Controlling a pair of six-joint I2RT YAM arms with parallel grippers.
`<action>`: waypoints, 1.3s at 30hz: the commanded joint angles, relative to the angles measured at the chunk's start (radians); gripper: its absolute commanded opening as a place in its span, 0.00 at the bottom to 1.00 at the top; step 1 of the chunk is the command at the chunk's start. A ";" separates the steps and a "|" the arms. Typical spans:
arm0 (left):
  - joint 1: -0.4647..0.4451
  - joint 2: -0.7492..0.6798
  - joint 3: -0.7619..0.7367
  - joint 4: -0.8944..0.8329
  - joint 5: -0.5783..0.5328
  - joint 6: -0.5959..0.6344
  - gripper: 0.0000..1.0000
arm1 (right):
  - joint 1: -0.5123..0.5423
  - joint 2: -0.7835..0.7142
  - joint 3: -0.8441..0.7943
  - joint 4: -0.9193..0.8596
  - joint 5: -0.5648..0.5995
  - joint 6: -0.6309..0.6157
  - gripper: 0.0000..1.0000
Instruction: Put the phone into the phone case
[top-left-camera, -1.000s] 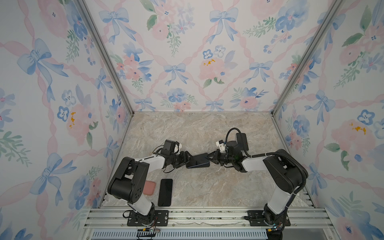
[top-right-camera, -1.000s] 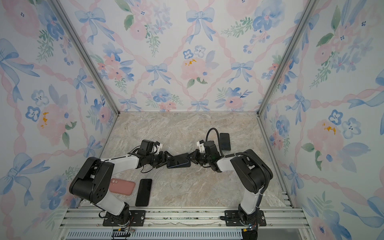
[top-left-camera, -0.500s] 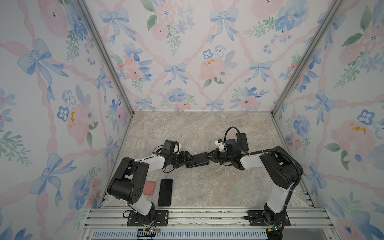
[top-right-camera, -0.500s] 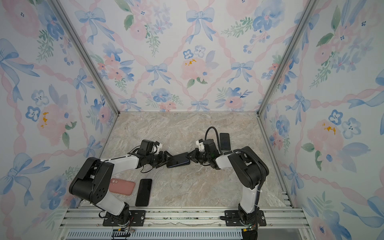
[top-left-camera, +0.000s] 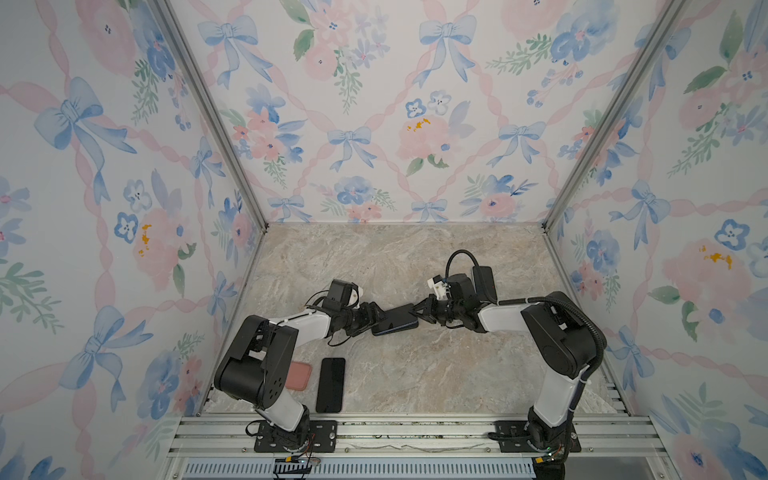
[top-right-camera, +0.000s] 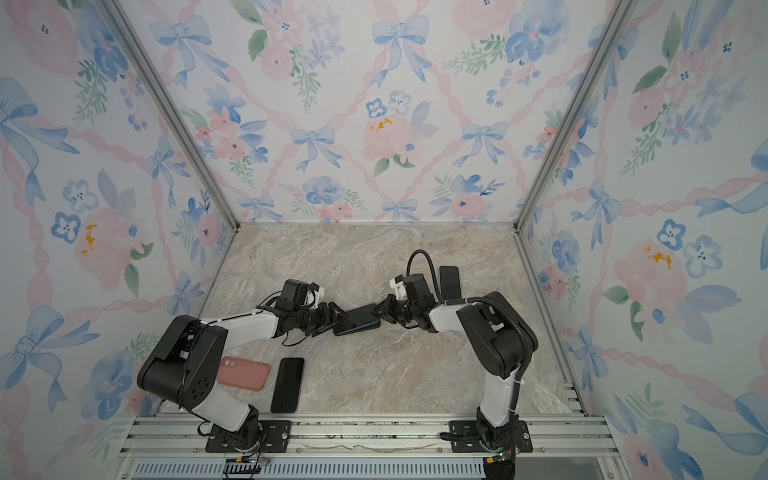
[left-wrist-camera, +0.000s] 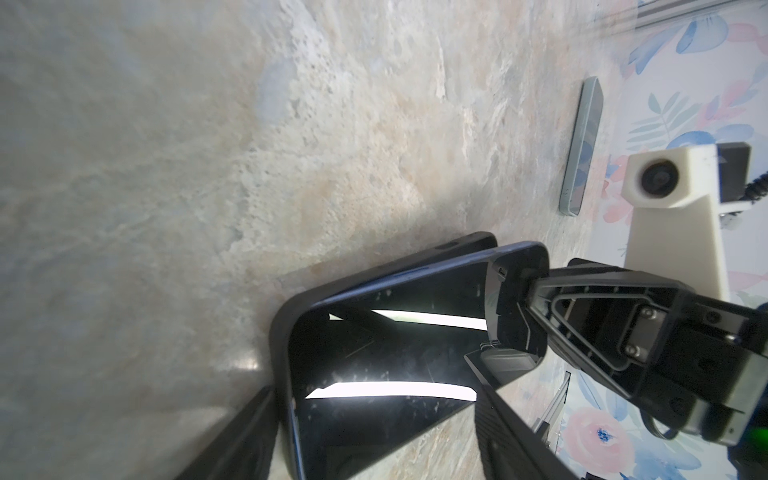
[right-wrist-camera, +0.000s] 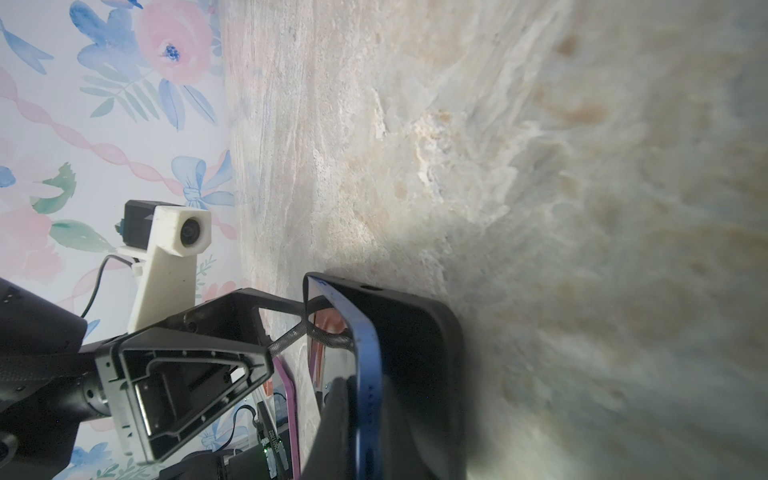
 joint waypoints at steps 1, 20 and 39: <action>-0.035 -0.008 -0.019 -0.010 0.075 -0.009 0.74 | 0.071 0.074 -0.020 -0.251 0.089 -0.083 0.06; 0.003 -0.059 -0.055 -0.130 0.017 0.072 0.55 | 0.065 0.073 0.026 -0.315 0.096 -0.123 0.09; -0.008 -0.048 -0.047 -0.129 0.014 0.071 0.32 | 0.104 0.098 0.046 -0.353 0.125 -0.136 0.14</action>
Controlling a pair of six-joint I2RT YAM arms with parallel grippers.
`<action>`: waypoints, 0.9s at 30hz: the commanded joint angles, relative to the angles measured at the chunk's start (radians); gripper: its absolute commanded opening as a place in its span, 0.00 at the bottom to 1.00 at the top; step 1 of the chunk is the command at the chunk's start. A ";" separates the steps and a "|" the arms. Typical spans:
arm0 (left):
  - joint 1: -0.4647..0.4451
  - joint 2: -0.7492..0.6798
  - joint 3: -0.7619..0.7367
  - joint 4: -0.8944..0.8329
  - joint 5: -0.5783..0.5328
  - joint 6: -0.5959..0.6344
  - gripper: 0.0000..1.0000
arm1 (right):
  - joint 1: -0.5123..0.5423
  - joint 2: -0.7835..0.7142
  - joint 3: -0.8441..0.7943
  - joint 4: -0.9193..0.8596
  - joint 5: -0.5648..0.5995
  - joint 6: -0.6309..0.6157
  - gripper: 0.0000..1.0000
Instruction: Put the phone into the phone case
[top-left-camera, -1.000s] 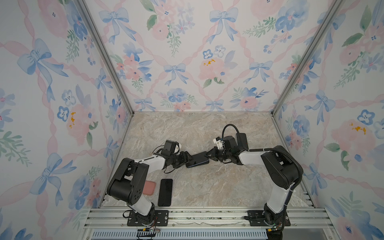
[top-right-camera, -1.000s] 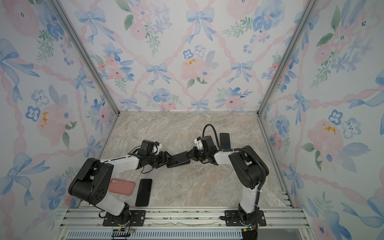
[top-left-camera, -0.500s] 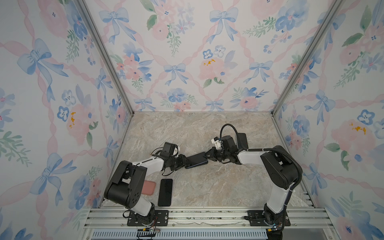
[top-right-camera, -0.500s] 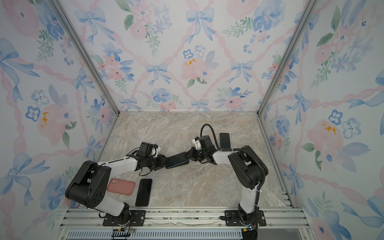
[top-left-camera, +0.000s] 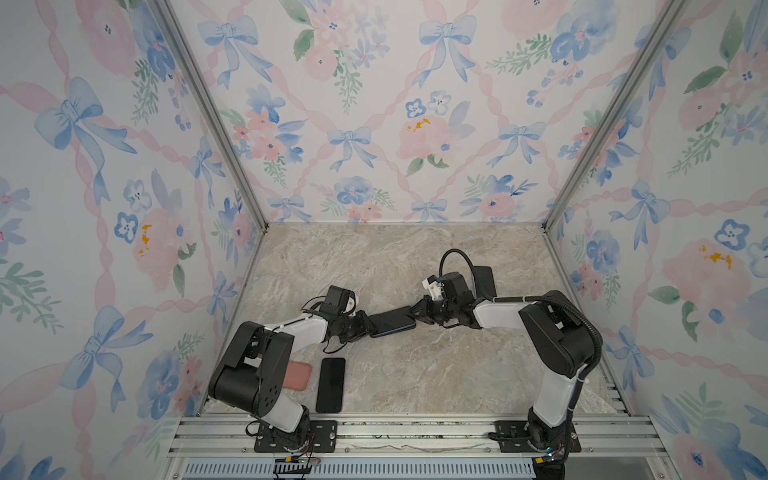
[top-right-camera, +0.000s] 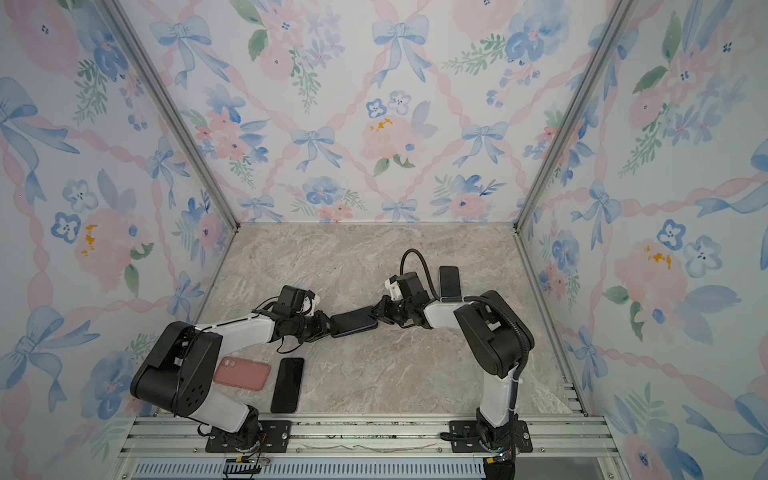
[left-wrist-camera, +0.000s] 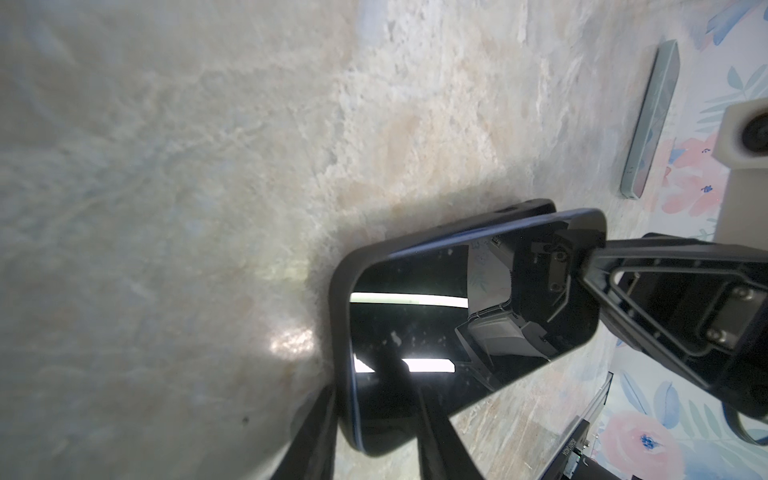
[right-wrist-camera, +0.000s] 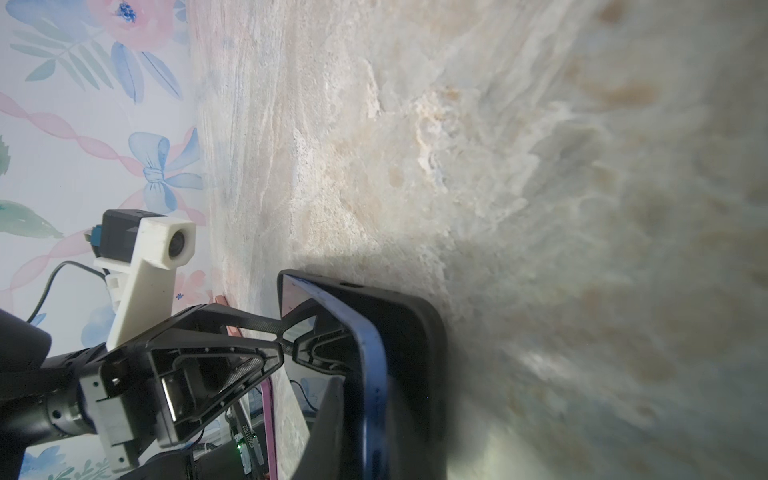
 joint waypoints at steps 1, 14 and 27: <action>-0.020 -0.001 -0.002 -0.023 0.067 0.009 0.31 | 0.077 0.087 -0.026 -0.213 0.087 -0.054 0.14; -0.025 -0.013 -0.008 -0.023 0.064 0.009 0.27 | 0.104 0.090 -0.003 -0.285 0.135 -0.092 0.19; -0.019 -0.024 -0.038 -0.024 0.048 0.013 0.12 | 0.102 0.062 0.025 -0.329 0.146 -0.109 0.28</action>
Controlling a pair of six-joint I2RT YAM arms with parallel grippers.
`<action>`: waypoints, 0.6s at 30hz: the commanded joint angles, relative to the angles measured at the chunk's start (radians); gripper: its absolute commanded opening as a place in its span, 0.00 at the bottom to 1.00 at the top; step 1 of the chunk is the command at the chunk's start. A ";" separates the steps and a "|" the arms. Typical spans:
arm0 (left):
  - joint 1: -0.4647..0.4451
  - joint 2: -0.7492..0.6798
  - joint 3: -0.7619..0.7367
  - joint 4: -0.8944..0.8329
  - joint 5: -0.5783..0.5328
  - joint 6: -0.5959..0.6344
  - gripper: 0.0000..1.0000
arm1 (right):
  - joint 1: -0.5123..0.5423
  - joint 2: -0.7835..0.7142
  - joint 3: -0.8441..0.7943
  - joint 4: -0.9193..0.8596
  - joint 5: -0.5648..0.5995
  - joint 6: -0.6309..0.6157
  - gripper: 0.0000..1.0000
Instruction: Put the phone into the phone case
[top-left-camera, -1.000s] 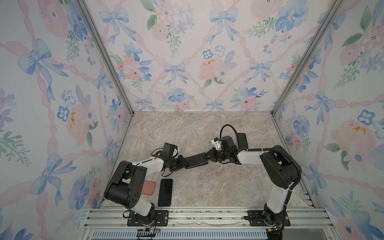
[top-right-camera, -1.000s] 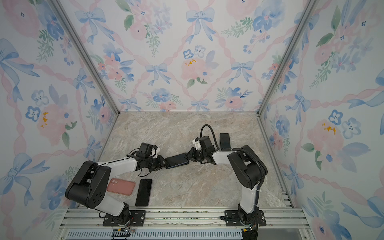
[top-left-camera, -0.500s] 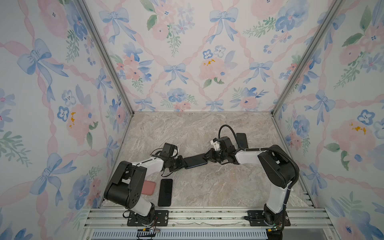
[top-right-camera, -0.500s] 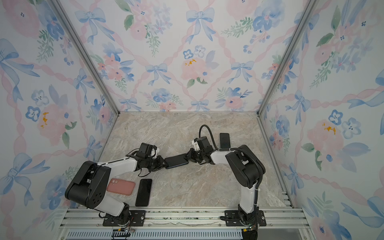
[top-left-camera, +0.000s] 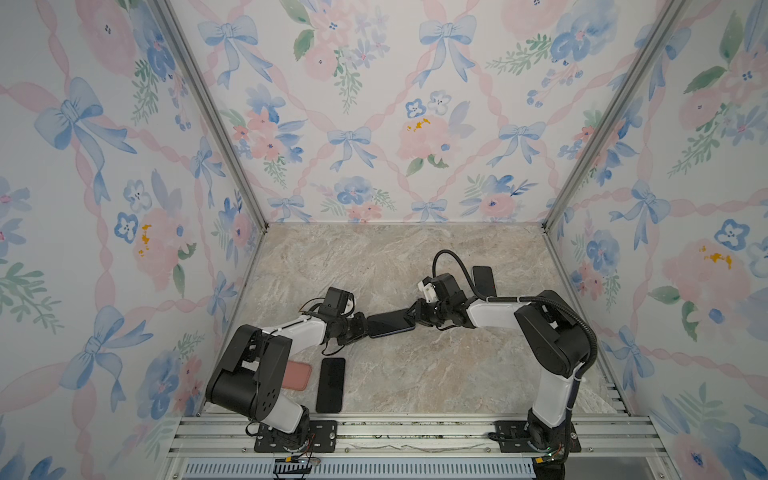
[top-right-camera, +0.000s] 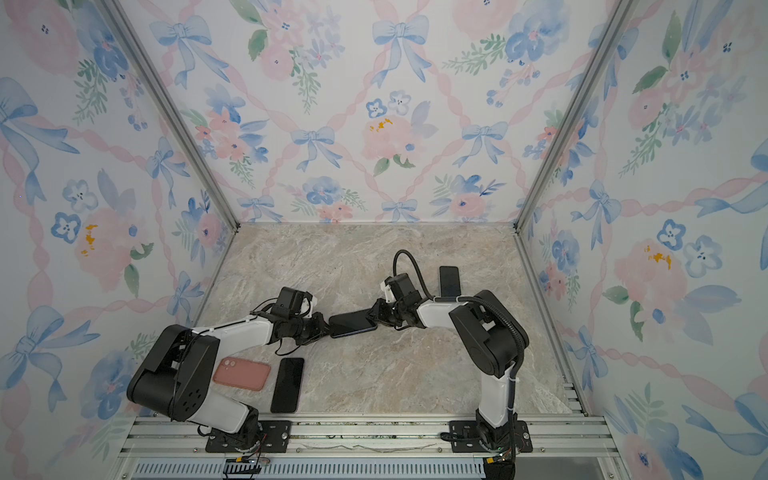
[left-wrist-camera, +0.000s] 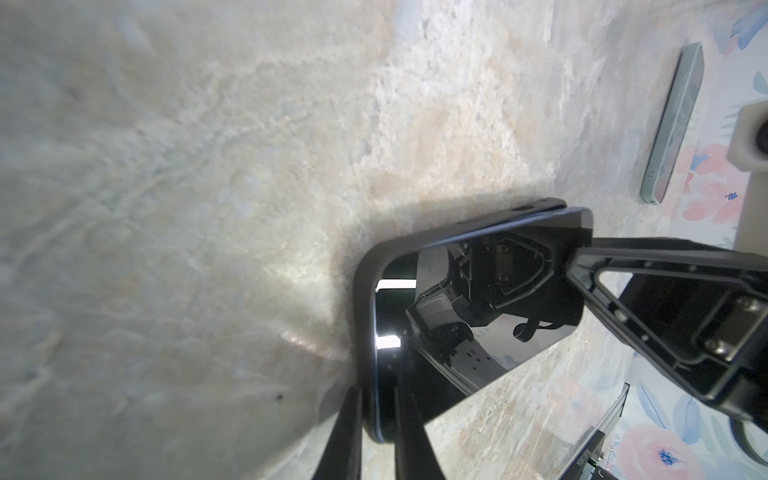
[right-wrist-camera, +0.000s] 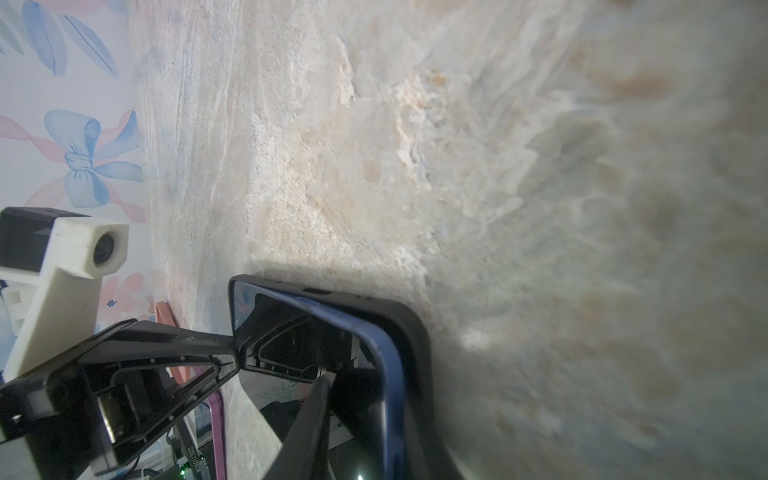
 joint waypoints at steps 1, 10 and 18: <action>-0.020 0.003 -0.021 -0.004 0.084 0.014 0.12 | 0.051 0.041 -0.030 -0.216 0.021 -0.031 0.29; -0.018 0.025 -0.023 -0.004 0.076 0.018 0.08 | 0.049 0.016 -0.033 -0.238 0.030 -0.041 0.33; -0.016 0.012 -0.023 -0.005 0.071 0.016 0.09 | 0.037 -0.038 -0.004 -0.351 0.096 -0.097 0.39</action>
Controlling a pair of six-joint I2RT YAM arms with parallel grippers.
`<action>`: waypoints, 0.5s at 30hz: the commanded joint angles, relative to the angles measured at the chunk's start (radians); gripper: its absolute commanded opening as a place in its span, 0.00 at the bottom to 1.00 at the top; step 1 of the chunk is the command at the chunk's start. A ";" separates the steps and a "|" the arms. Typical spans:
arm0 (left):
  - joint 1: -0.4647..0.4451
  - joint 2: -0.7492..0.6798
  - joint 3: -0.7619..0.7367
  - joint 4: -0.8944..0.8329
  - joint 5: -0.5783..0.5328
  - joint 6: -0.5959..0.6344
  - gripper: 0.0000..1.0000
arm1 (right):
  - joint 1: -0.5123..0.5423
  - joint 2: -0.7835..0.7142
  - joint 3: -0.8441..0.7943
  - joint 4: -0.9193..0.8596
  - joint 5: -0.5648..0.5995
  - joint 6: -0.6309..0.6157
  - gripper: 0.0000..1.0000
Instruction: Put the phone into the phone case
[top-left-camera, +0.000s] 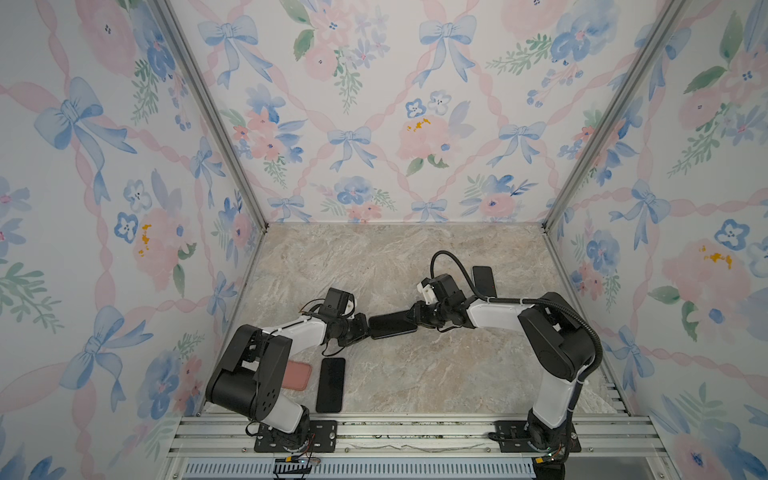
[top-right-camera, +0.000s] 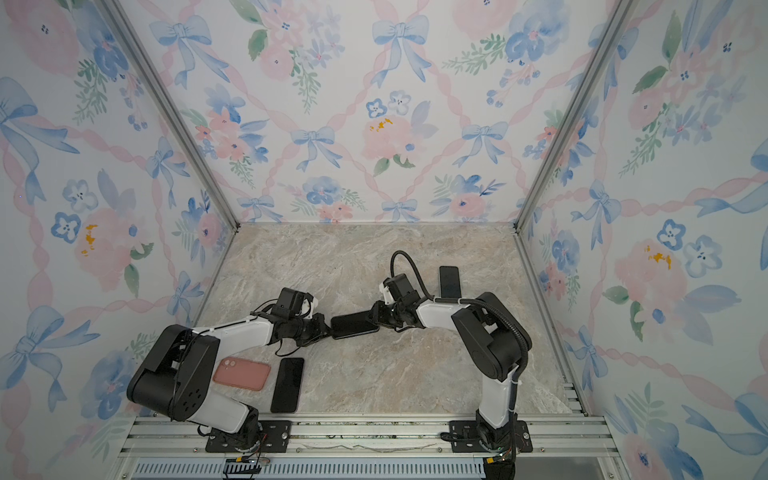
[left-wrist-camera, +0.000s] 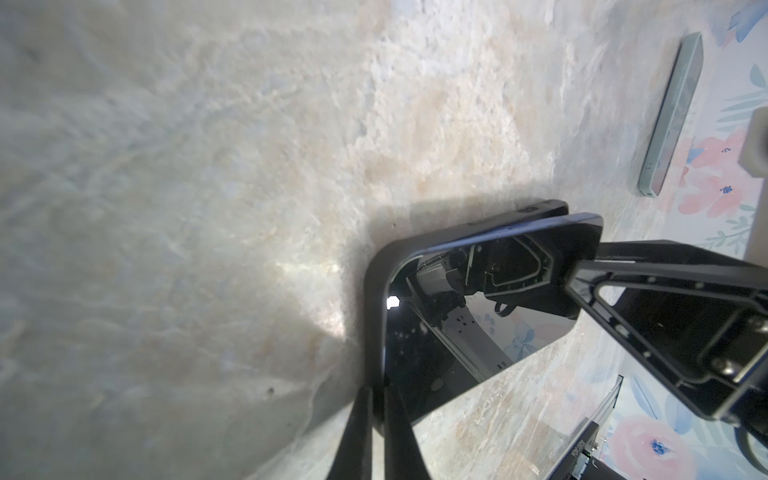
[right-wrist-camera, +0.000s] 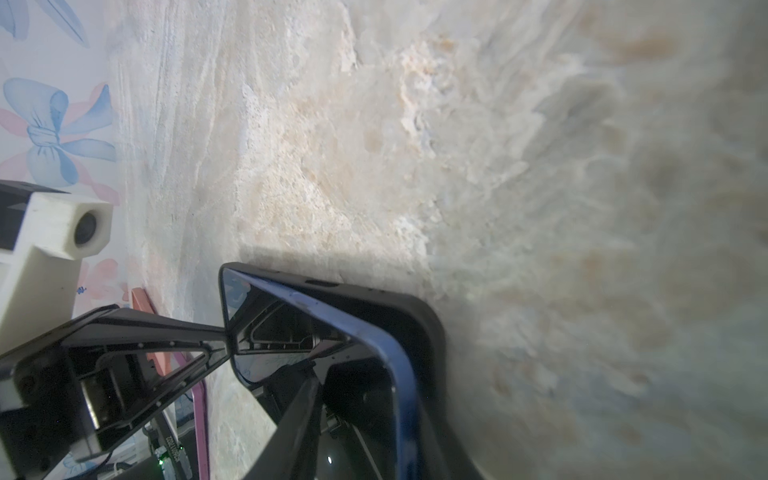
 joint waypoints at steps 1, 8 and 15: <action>-0.012 0.011 -0.017 -0.004 0.046 0.016 0.09 | 0.019 -0.009 -0.006 -0.272 0.081 -0.057 0.41; -0.009 0.009 -0.006 -0.005 0.049 0.020 0.12 | 0.014 -0.053 0.026 -0.359 0.143 -0.124 0.49; -0.010 0.003 0.015 -0.013 0.056 0.031 0.18 | 0.014 -0.075 0.028 -0.384 0.167 -0.135 0.56</action>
